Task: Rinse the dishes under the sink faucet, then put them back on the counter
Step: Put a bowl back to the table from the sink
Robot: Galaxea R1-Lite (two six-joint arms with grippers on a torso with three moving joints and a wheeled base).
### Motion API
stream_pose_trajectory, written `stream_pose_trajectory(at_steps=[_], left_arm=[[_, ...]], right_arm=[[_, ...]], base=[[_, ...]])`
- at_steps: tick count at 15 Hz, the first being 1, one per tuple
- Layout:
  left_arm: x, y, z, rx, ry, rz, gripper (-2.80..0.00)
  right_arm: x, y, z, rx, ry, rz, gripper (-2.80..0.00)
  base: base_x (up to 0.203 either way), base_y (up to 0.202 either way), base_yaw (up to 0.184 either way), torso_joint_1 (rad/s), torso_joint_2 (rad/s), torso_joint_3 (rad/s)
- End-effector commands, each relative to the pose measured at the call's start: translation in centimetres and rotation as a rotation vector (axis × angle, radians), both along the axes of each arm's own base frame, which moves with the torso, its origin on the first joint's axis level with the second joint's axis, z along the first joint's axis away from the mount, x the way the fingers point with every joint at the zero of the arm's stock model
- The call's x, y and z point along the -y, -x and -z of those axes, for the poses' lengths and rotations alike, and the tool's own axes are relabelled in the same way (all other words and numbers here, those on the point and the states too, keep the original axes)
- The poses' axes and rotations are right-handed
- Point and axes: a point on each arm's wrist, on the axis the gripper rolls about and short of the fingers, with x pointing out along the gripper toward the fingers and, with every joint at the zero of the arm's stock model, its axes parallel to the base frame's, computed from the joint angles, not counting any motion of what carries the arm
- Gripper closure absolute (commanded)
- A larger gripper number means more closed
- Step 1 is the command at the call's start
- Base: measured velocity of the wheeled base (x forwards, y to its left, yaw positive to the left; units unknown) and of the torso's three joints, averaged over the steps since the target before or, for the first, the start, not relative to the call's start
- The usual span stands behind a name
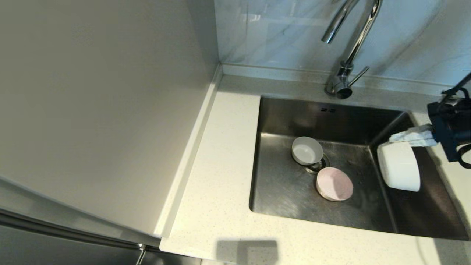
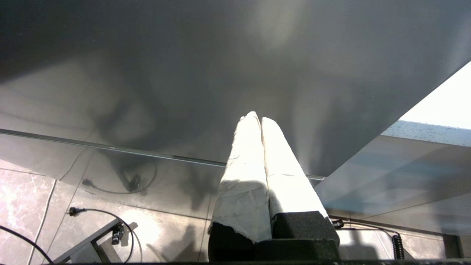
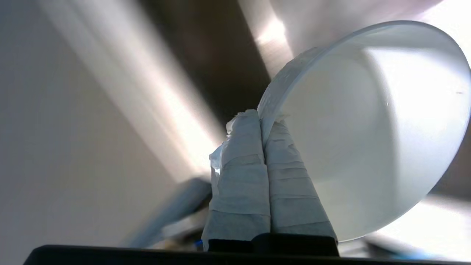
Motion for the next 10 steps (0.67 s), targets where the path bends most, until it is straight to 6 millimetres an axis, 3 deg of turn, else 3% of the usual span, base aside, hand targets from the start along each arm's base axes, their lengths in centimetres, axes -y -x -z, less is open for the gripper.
stream_pose_trajectory(at_steps=[1,4,10], left_arm=[[0.0,0.0,0.0,0.003,0.001,-0.001,0.00],[0.0,0.0,0.0,0.003,0.001,-0.001,0.00],[0.0,0.0,0.0,0.003,0.001,-0.001,0.00]], right_arm=[[3.1,0.7,0.3,0.131,0.411,-0.051,0.00],[4.7,-1.3,-1.6,0.403,0.742,-0.027,0.00],[7.5,-2.2,-1.2,0.488,1.124,-0.151,0.00]], base=[[0.000,0.000,0.000,0.000,0.00,0.000],[0.000,0.000,0.000,0.000,0.00,0.000],[0.000,0.000,0.000,0.000,0.00,0.000]])
